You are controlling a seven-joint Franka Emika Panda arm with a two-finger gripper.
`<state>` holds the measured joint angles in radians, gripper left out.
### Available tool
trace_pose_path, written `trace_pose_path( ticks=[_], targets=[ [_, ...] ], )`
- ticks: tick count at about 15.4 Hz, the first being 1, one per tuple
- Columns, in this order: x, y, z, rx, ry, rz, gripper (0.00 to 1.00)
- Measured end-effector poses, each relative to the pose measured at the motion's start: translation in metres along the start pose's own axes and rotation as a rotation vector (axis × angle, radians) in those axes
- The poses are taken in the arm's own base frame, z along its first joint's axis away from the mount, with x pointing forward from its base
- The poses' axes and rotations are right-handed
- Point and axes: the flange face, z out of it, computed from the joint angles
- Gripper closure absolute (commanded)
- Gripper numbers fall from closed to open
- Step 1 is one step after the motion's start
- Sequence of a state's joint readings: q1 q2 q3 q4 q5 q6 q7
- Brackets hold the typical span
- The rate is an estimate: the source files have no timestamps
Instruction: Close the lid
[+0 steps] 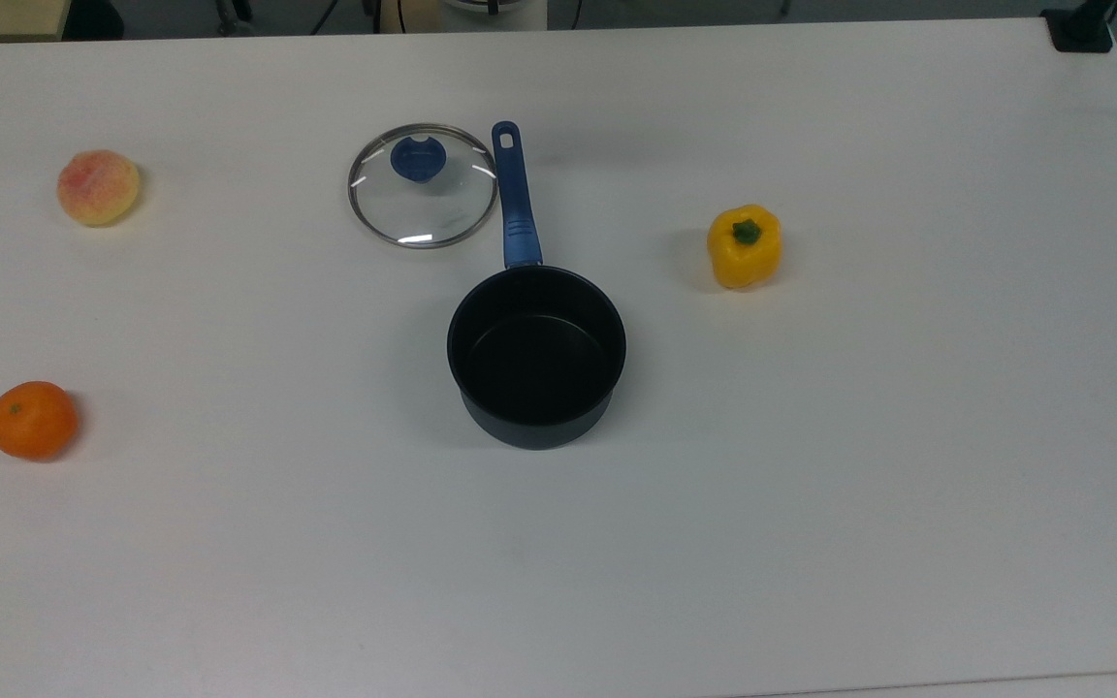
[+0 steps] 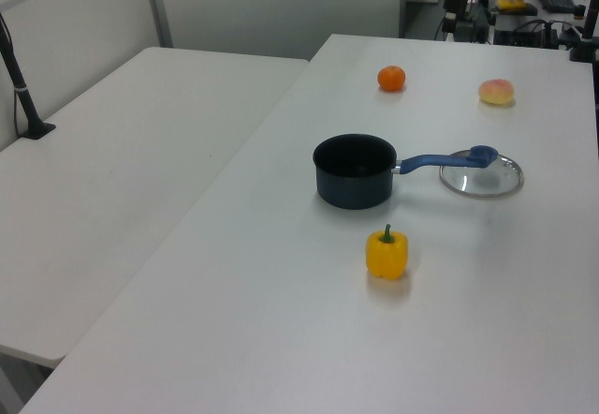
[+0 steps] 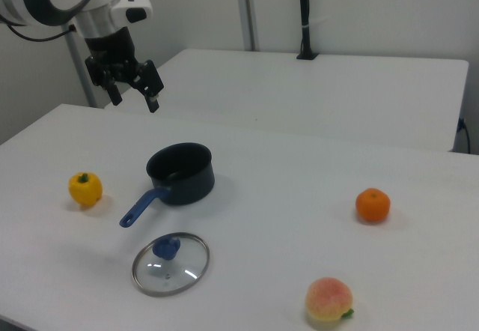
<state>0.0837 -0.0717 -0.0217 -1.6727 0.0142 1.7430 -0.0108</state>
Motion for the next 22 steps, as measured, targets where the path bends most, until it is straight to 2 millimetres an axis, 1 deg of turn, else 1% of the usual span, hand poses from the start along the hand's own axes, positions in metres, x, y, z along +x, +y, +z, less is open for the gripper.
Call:
trace_pose_path(
  ticks=[8,15,16,17,18,19,20,22],
  targets=[
    [0.000,0.000,0.000,0.000,0.000,-0.001,0.00],
    [-0.007,0.000,0.006,0.001,-0.061,-0.001,0.00],
    [-0.011,0.000,0.011,0.002,-0.097,-0.010,0.00],
    [-0.016,0.000,0.021,0.004,-0.148,-0.036,0.00],
    [-0.021,0.000,0.035,0.008,-0.189,-0.067,0.00],
    [-0.025,0.000,0.052,0.014,-0.231,-0.102,0.00],
    [-0.030,0.000,0.064,0.019,-0.270,-0.119,0.00],
    [-0.036,0.001,0.072,0.025,-0.317,-0.133,0.00]
  ],
)
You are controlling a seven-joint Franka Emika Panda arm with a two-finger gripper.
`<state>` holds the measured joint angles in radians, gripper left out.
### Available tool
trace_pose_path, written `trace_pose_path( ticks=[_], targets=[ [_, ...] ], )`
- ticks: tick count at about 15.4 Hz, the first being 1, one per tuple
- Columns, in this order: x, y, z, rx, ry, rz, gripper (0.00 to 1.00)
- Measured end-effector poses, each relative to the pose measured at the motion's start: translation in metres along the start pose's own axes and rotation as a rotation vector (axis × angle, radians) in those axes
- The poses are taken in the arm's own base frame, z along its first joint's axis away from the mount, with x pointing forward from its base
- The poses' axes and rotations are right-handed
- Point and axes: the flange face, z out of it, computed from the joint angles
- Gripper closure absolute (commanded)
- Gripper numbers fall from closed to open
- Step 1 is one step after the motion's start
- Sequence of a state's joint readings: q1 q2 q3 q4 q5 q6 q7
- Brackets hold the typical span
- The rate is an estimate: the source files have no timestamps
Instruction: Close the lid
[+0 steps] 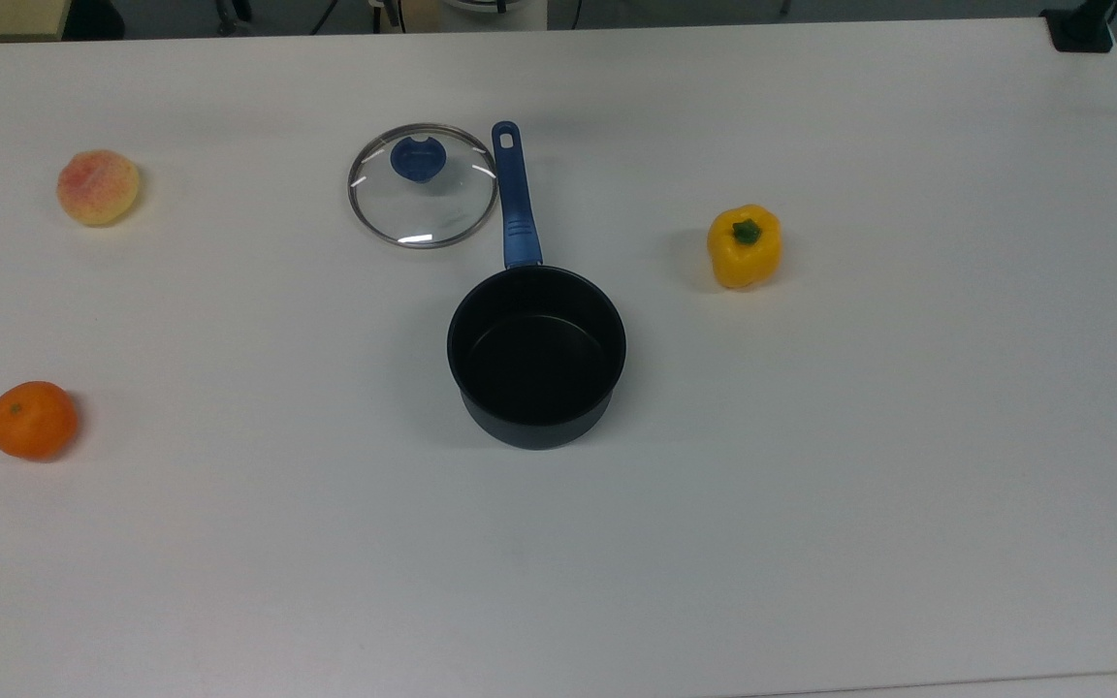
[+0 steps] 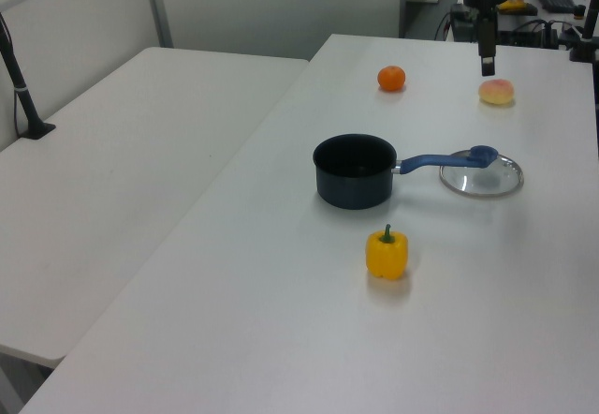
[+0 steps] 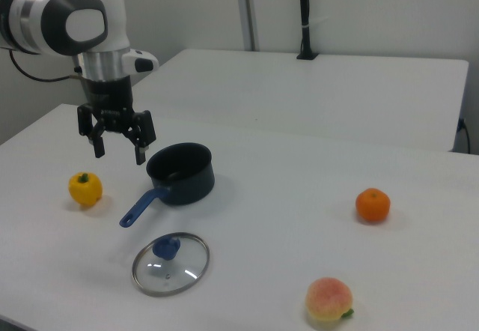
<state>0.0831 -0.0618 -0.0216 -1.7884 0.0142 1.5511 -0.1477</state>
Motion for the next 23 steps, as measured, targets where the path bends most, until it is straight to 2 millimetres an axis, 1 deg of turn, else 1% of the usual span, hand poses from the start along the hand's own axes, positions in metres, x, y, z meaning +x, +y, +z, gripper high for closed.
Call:
trace_pose_path(
  ticks=[4,9,11,13,16,18,20,23],
  targets=[
    [-0.006,0.004,0.025,0.016,-0.079,-0.060,0.00],
    [-0.017,0.017,0.069,0.015,-0.168,-0.079,0.00],
    [-0.016,0.020,0.091,-0.002,-0.141,-0.085,0.00],
    [-0.014,0.025,0.118,-0.033,-0.087,-0.087,0.00],
    [-0.010,0.037,0.139,-0.051,-0.002,-0.071,0.00],
    [-0.010,0.045,0.153,-0.060,0.050,-0.059,0.00],
    [-0.009,0.049,0.163,-0.067,0.088,-0.053,0.00],
    [-0.007,0.051,0.169,-0.076,0.131,-0.051,0.00]
  ],
)
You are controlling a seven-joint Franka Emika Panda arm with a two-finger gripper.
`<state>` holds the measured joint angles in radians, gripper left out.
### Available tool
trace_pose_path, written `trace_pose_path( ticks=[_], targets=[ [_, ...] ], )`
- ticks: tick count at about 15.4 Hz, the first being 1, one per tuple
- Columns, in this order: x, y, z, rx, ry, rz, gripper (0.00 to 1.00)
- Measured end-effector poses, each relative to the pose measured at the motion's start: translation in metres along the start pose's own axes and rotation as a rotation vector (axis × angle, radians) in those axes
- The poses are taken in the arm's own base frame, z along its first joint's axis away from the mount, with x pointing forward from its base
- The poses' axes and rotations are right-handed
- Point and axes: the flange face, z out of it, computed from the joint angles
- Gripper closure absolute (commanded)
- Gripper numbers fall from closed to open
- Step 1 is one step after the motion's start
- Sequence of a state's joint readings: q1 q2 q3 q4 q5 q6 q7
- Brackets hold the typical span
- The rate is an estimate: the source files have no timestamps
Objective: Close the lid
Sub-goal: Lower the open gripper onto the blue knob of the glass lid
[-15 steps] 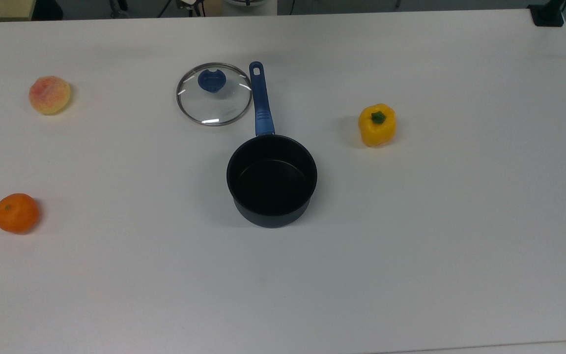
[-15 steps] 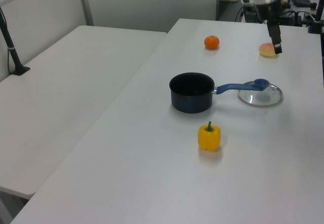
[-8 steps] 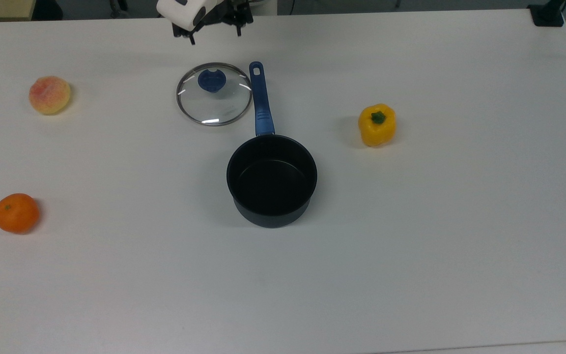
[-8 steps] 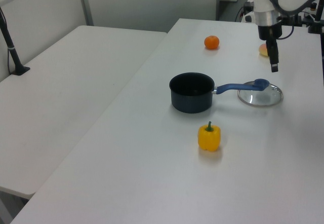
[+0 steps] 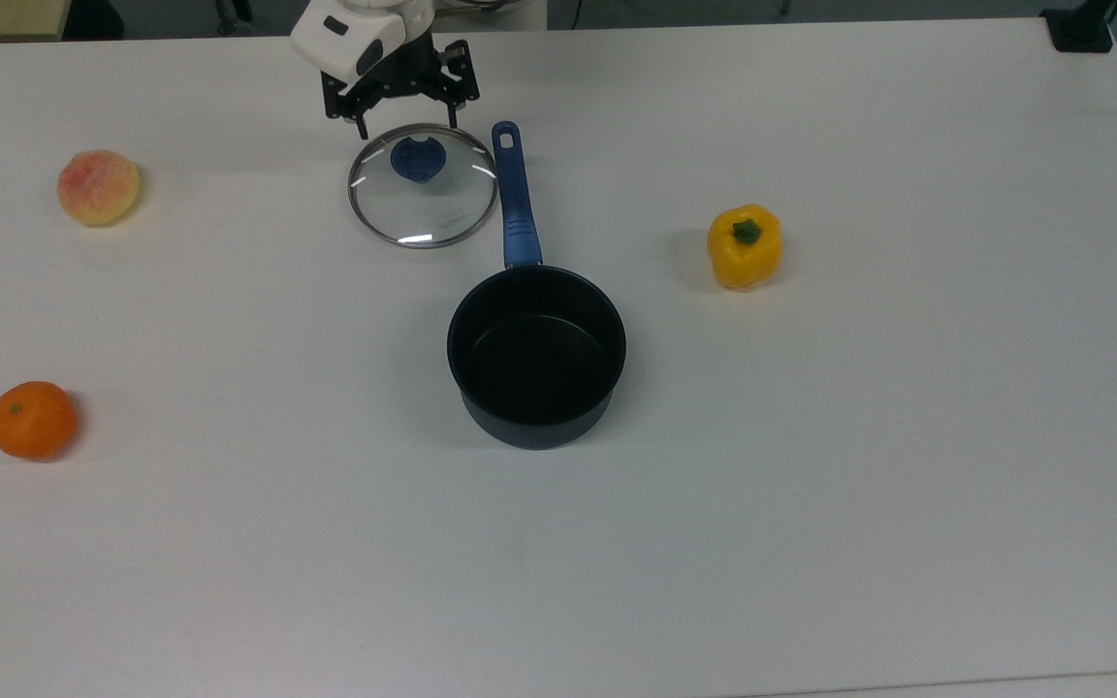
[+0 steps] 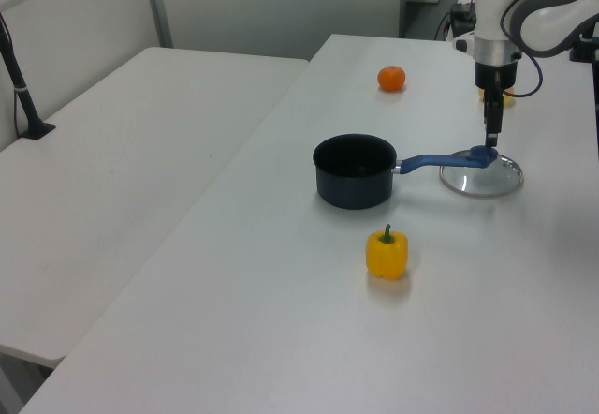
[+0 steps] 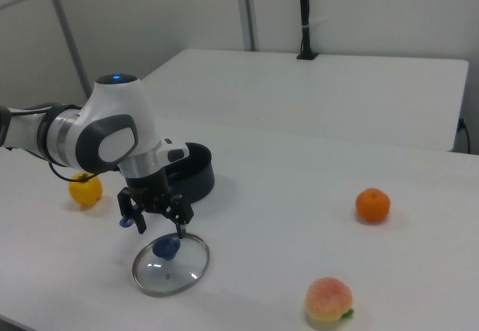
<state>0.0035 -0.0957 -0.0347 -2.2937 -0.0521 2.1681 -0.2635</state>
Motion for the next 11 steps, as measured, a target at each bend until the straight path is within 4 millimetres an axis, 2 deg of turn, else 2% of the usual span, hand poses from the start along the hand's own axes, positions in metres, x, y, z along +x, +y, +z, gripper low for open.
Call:
trace_pose_path(
  ticks=[9,11],
  targets=[
    [0.002,-0.002,0.029,-0.019,0.033,-0.015,0.01],
    [0.002,-0.003,0.035,-0.021,0.023,-0.021,0.11]
  ],
)
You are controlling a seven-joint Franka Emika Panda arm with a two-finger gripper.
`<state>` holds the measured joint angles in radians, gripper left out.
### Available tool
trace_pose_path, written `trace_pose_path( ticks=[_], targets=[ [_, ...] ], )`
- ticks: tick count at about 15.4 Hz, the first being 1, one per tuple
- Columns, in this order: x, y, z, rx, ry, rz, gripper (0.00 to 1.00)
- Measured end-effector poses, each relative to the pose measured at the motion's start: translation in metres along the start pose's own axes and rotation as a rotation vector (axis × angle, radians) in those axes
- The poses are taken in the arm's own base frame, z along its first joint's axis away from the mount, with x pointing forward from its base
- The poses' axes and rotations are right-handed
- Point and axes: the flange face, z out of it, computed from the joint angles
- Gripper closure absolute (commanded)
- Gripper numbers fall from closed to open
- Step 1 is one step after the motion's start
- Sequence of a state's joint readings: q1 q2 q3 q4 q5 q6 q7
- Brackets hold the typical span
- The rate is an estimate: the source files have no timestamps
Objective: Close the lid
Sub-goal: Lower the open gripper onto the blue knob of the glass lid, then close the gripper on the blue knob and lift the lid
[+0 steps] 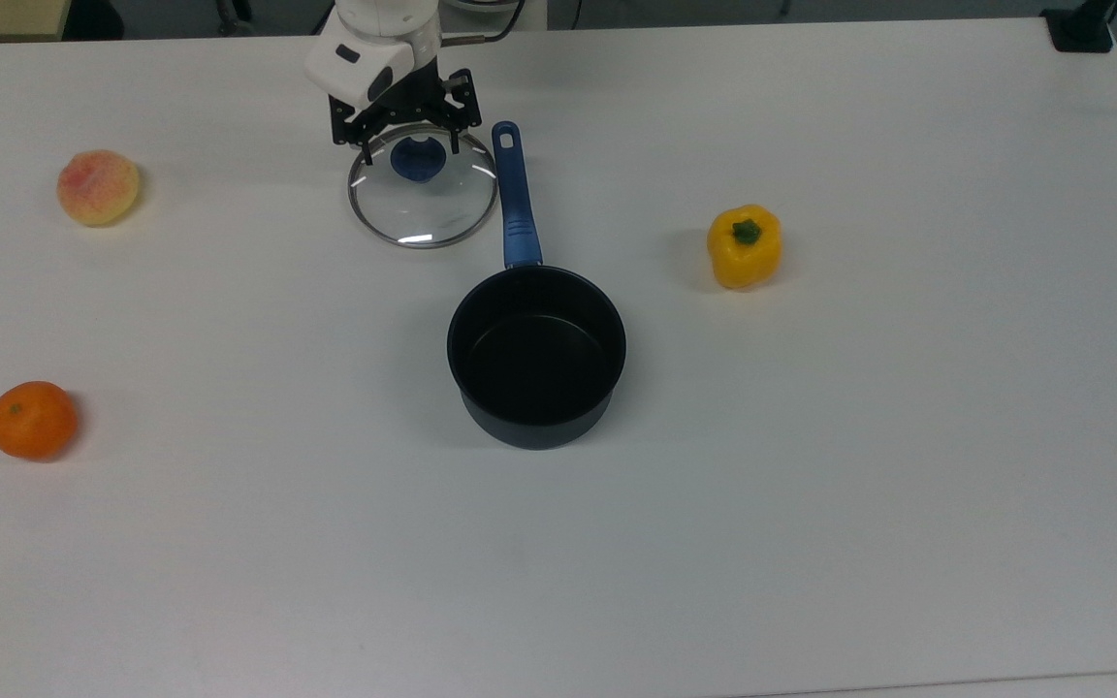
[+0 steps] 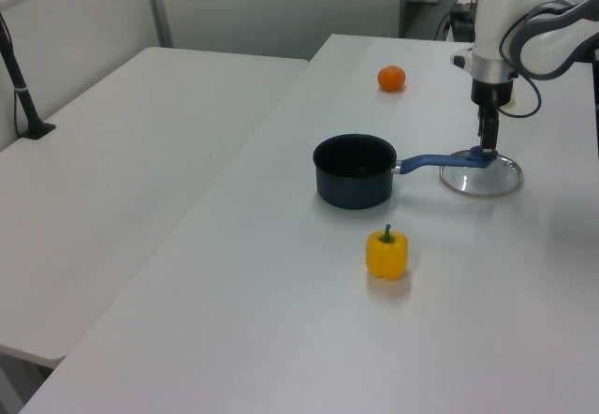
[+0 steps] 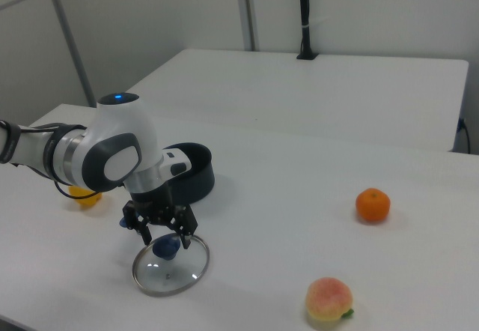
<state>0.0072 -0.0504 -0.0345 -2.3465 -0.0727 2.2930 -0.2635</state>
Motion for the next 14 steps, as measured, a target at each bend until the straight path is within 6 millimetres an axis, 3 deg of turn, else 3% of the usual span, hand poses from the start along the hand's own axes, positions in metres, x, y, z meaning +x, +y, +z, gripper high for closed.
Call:
trace_pose_path(
  ticks=[1,5,7,14],
  targets=[
    [0.001,-0.001,0.003,0.001,-0.003,-0.002,0.20],
    [0.004,-0.001,0.014,-0.001,0.002,-0.005,0.78],
    [0.004,-0.001,0.013,-0.001,0.002,-0.006,0.98],
    [0.006,-0.001,0.010,-0.003,0.007,-0.002,1.00]
  ],
)
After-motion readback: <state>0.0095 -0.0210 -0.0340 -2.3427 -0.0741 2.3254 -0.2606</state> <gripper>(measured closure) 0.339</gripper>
